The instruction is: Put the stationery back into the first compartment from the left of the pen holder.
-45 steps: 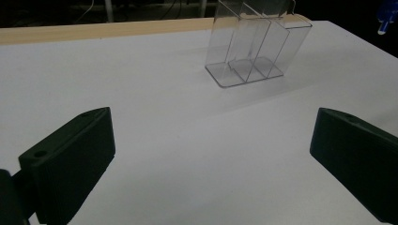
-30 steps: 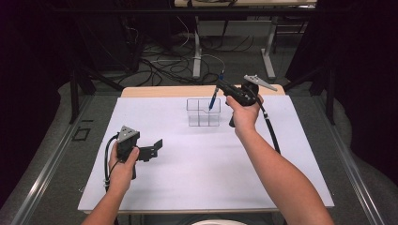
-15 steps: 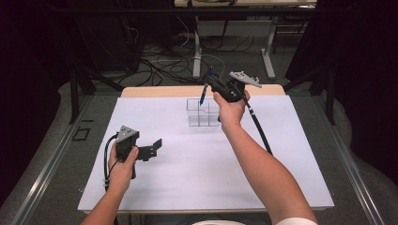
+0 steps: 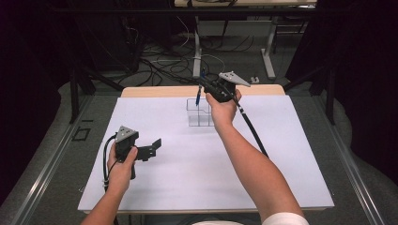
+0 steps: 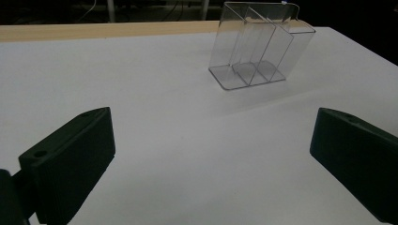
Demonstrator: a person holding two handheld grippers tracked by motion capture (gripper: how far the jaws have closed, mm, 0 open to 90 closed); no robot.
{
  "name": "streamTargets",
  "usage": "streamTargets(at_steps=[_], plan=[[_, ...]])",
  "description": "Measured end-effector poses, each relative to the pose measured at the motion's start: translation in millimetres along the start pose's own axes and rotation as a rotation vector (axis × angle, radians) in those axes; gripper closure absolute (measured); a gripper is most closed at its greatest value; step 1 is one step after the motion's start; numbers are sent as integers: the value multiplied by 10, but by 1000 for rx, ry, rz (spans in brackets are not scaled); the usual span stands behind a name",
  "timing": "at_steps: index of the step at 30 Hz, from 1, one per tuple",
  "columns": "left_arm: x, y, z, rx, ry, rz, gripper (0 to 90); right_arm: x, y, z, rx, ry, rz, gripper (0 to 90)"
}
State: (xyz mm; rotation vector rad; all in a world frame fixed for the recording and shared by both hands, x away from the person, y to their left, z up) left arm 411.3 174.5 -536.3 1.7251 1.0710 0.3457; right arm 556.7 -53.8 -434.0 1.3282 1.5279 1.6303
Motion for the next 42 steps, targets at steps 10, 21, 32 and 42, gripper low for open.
streamTargets(at_steps=[10,21,32,42], plan=[[5,-5,1,1,0,-1,2,61,-118,135,23,8,-68,798],[18,-8,-4,2,-1,-4,2,101,-313,240,65,15,-119,798],[16,-8,-2,1,-2,-6,2,77,-353,266,77,12,-134,797],[22,-8,-2,1,-2,-5,2,91,-448,285,103,8,-137,797]])
Point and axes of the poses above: each handheld gripper's, and its own axes: z roughly forward along the jaws, y roughly out of its top, x roughly to its left, the point moved 8 cm from there along z, roughly forward along the jaws, and after that the axes turned 9 degrees about -y, right-handed, at the moved point
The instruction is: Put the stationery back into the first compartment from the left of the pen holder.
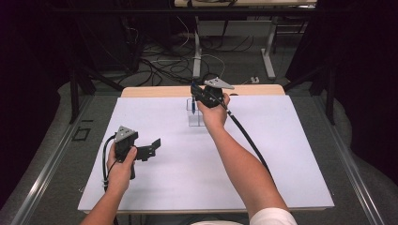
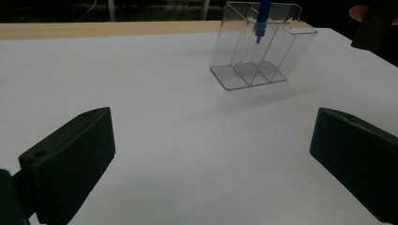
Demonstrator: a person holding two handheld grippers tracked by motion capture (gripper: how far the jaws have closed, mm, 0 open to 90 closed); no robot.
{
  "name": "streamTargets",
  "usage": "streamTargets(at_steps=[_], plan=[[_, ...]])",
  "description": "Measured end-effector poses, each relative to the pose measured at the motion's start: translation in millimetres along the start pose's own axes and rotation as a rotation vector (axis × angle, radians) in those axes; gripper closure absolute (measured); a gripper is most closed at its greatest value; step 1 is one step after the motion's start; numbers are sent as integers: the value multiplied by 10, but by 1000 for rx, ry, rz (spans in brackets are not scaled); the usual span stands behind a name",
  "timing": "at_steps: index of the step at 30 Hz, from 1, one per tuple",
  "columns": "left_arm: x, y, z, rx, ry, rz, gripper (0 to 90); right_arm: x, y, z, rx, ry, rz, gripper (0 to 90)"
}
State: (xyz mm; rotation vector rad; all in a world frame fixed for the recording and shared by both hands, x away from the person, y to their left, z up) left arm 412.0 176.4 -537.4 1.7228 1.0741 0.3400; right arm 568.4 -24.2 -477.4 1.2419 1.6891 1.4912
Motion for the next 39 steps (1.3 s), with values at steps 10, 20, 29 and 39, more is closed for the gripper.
streamTargets(at_steps=[10,20,29,39], plan=[[0,-5,6,1,-1,-4,2,-11,-48,14,17,13,1,794],[6,-8,20,-2,3,5,2,-7,-9,-43,31,51,37,608],[7,-13,20,3,7,3,2,-56,45,-198,54,94,62,518],[8,-7,15,0,10,7,2,-110,101,-450,101,90,47,299]])
Point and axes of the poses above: each handheld gripper's, and its own axes: z roughly forward along the jaws, y roughly out of its top, x roughly to its left, the point moved 8 cm from there along z, roughly forward along the jaws, and after that the axes turned 9 degrees about -y, right-handed, at the moved point
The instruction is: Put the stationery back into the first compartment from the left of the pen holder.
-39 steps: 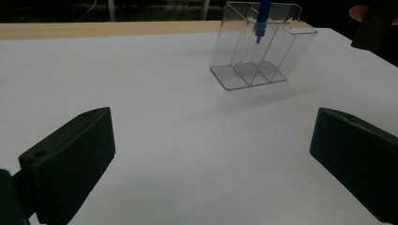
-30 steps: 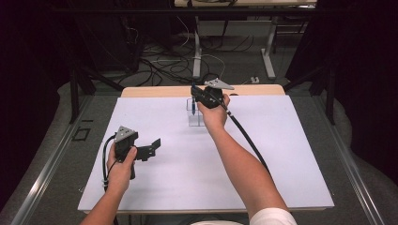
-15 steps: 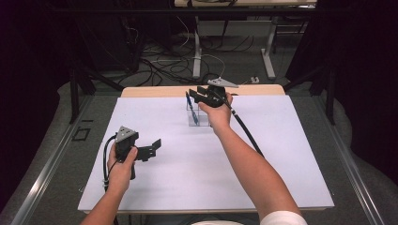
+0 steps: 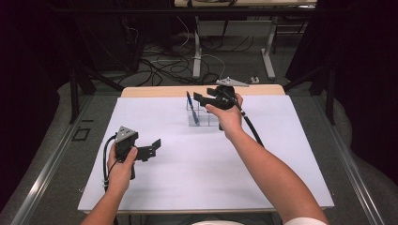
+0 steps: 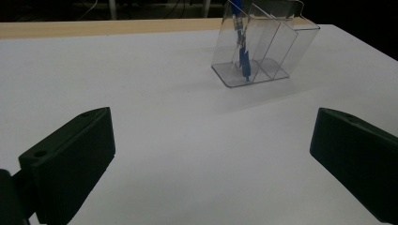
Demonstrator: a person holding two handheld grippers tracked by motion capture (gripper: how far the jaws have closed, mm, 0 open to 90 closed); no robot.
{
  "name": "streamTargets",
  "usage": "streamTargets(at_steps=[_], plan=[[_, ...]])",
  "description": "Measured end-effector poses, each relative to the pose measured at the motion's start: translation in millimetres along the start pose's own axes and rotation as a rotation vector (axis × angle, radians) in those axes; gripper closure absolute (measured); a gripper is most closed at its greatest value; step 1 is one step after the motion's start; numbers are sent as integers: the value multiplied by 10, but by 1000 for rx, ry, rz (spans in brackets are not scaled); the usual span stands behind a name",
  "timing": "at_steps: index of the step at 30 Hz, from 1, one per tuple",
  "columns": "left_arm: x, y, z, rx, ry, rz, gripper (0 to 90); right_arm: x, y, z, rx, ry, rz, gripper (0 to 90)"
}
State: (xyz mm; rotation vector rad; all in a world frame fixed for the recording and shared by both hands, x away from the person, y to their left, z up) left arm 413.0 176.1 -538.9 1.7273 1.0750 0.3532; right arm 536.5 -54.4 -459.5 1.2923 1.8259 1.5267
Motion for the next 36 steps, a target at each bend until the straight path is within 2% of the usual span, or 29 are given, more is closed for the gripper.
streamTargets(at_steps=[4,8,12,14,20,25,29,36], plan=[[1,-3,1,1,1,-1,2,-61,-13,-123,24,-36,-6,227],[1,-4,1,1,2,-1,2,-127,-38,-265,53,-71,-45,169],[1,-7,0,4,3,-1,2,-190,-67,-418,60,-94,-62,150],[0,-9,2,5,3,-1,2,-231,-91,-484,69,-122,-100,140],[-5,-18,3,10,3,-4,2,-312,-147,-681,74,-147,-130,0],[3,-18,-2,10,5,-5,2,-357,-256,-826,100,-156,-136,0],[7,-17,-6,8,7,-5,2,-382,-329,-949,103,-168,-159,0],[9,-19,-10,9,9,-4,2,-437,-492,-1138,128,-169,-158,0]])
Point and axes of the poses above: each handheld gripper's, and its own axes: z roughly forward along the jaws, y roughly out of its top, x roughly to its left, the point moved 8 cm from there along z, roughly forward along the jaws, and after that the axes turned 9 degrees about -y, right-handed, at the moved point
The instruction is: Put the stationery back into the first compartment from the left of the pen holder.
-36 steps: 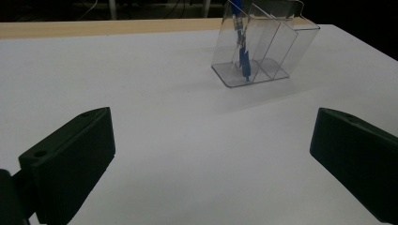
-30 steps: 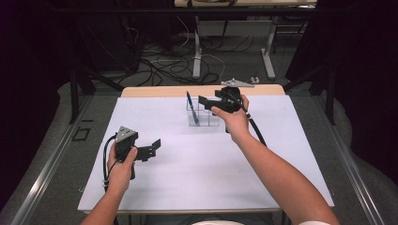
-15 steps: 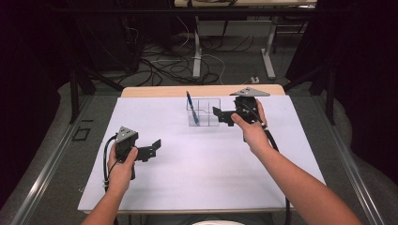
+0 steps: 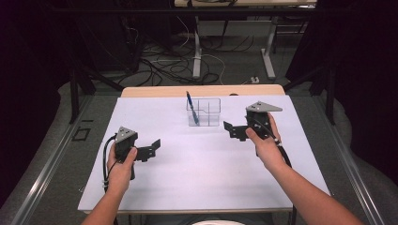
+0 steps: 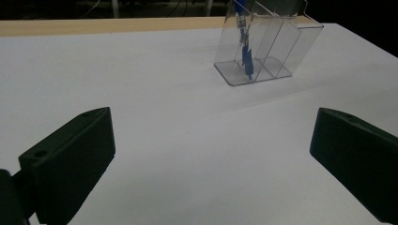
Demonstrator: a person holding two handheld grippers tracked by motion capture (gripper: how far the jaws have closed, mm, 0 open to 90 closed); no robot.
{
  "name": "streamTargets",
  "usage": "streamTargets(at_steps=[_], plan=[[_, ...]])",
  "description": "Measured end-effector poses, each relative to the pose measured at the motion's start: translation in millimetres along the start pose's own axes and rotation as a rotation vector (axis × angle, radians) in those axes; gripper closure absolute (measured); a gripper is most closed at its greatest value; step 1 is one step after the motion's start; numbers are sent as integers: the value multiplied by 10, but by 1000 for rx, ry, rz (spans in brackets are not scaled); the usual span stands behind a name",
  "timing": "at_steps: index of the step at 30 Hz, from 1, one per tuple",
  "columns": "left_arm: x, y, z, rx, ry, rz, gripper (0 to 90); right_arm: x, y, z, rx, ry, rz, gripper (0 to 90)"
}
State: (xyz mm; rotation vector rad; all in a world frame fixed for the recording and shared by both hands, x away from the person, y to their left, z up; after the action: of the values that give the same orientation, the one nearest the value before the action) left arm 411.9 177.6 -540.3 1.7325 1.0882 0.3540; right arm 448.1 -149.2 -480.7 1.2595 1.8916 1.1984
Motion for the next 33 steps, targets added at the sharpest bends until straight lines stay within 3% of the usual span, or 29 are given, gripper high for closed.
streamTargets(at_steps=[7,19,24,29,33], plan=[[5,0,0,-4,1,-3,2,-145,-229,-105,17,-27,11,0],[33,-11,-16,-1,8,-16,2,-666,-566,-253,24,-184,41,0],[36,-13,-12,-2,9,-15,2,-823,-761,-277,47,-217,79,0],[37,-14,-10,-2,9,-16,2,-942,-845,-293,53,-230,112,0],[42,-21,-5,2,10,-15,2,-1026,-889,-287,49,-250,97,3]])
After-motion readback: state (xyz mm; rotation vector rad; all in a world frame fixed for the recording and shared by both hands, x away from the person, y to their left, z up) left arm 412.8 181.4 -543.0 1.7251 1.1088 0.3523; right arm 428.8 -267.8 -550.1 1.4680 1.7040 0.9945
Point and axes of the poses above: each handheld gripper's, and its own axes: z roughly forward along the jaws, y roughly out of its top, x roughly to its left, the point moved 8 cm from there along z, roughly forward along the jaws, and after that the axes turned 9 degrees about -y, right-handed, at the moved point
